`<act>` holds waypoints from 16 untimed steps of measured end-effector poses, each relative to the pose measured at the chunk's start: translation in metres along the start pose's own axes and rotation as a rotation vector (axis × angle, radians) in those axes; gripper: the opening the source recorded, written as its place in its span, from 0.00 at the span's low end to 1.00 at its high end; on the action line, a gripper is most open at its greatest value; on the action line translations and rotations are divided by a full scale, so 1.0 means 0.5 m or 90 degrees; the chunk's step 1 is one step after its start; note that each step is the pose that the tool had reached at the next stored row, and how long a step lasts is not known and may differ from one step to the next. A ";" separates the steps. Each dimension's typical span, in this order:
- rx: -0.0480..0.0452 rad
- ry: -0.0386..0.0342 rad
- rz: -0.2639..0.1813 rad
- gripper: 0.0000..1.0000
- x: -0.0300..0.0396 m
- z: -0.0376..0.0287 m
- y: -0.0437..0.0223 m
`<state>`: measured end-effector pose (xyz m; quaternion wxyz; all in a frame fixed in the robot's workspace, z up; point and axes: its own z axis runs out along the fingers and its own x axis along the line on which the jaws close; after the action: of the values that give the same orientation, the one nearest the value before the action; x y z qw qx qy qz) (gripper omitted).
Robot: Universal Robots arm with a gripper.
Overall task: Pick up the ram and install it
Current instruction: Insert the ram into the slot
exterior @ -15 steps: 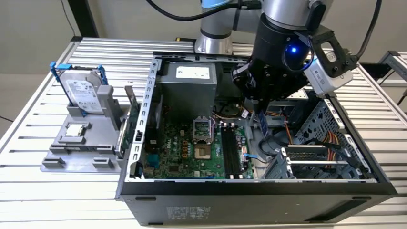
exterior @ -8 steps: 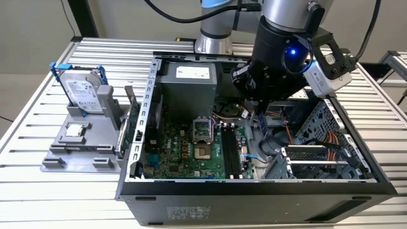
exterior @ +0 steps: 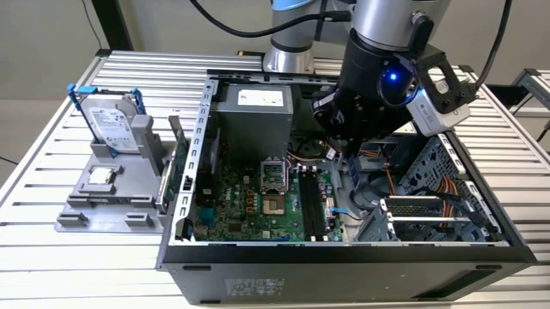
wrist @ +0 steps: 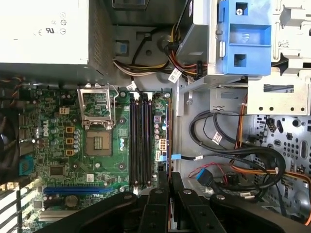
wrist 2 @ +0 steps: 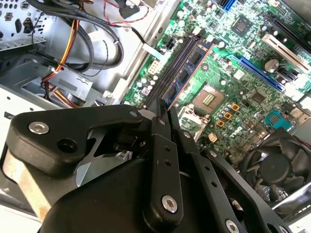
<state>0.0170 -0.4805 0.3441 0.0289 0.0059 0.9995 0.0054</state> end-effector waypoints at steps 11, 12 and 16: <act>0.0000 0.0000 0.000 0.00 0.001 0.017 0.000; 0.0000 0.0000 0.000 0.00 0.001 0.019 0.000; 0.0000 0.0001 0.000 0.00 0.002 0.025 0.001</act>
<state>0.0170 -0.4800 0.3315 0.0288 0.0059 0.9996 0.0054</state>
